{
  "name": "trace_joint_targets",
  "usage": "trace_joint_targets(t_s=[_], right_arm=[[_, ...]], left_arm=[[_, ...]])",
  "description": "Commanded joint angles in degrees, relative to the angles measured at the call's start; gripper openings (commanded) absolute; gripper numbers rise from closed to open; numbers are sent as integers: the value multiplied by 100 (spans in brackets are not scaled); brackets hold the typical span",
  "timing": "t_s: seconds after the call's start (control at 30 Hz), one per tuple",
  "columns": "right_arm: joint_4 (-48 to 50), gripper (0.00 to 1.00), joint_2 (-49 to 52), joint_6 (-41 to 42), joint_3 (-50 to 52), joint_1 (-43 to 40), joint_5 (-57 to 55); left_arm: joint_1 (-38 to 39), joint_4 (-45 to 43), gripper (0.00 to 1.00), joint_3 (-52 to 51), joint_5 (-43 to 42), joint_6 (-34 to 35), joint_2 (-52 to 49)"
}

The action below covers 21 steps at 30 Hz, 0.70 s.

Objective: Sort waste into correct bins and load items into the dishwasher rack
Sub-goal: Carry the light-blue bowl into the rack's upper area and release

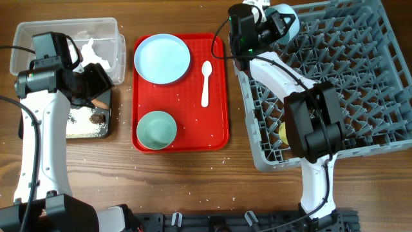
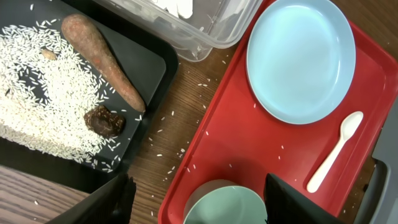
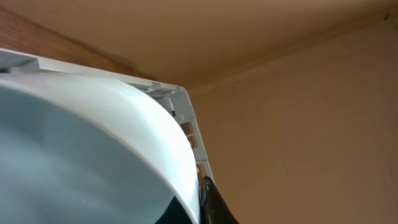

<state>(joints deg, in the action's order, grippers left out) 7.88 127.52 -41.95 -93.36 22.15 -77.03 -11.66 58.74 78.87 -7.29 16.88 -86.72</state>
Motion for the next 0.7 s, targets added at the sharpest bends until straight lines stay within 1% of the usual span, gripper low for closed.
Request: trace_joint_targets(t_s=[0.0, 0.13, 0.27, 0.43, 0.53, 0.63, 0.67], right_arm=[[-4, 14, 96, 4, 2, 175, -208], [-155, 25, 96, -7, 2, 481, -264], [-155, 25, 96, -9, 2, 684, -260], [-149, 30, 96, -201, 2, 890, -243], [-107, 38, 85, -203, 0, 1023, -177], [83, 52, -11, -212, 0, 1165, -59], [173, 60, -103, -227, 0, 1222, 79]], left_arm=[[-24, -22, 68, 63, 37, 28, -39], [-24, -22, 68, 63, 37, 28, -39], [-24, -20, 68, 63, 37, 28, -39], [-24, -20, 68, 63, 37, 28, -39], [-24, -20, 68, 63, 35, 28, -39], [-24, -22, 68, 63, 37, 28, -39], [-24, -24, 68, 63, 37, 28, -39]])
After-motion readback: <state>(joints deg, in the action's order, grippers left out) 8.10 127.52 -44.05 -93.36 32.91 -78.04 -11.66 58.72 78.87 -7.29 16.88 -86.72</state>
